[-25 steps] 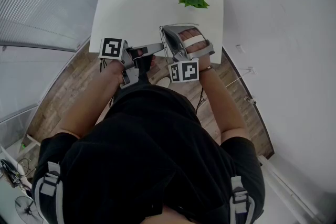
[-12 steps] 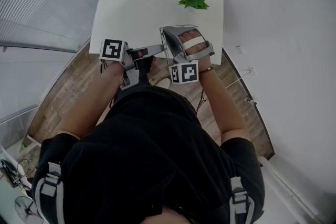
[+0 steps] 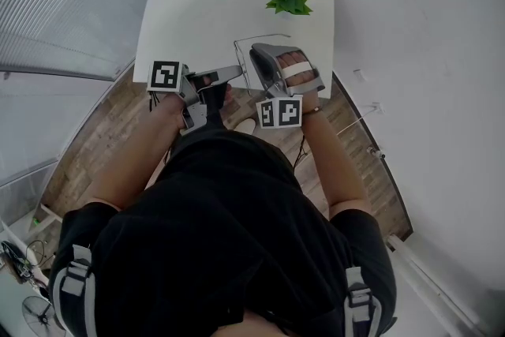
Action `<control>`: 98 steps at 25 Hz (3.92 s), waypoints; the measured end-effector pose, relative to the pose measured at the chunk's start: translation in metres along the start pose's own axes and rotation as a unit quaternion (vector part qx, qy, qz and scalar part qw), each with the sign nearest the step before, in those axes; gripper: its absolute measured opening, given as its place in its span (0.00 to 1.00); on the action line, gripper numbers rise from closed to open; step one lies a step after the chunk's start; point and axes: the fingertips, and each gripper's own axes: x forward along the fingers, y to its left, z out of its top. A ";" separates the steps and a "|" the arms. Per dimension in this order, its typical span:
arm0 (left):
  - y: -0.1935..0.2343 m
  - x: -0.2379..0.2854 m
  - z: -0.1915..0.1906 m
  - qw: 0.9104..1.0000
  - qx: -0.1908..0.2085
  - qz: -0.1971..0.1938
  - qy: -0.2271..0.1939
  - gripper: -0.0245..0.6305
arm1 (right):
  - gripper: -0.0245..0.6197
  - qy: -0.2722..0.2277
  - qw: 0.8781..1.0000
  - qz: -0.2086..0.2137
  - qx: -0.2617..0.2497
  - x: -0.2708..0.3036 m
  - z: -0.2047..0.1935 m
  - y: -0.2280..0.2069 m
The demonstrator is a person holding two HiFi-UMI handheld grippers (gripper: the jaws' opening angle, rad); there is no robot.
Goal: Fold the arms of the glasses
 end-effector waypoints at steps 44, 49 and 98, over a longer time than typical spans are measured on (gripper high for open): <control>0.001 -0.002 0.008 1.000 0.006 0.017 -0.014 0.06 | 0.10 0.078 0.992 -0.071 0.076 -0.008 -0.075 -0.050; -0.003 -0.001 0.010 1.000 0.007 0.015 -0.019 0.06 | 0.10 0.078 0.991 -0.072 0.076 -0.012 -0.073 -0.052; -0.006 -0.003 0.062 0.995 0.015 0.032 -0.096 0.06 | 0.10 0.023 0.996 -0.054 0.071 -0.025 -0.023 -0.038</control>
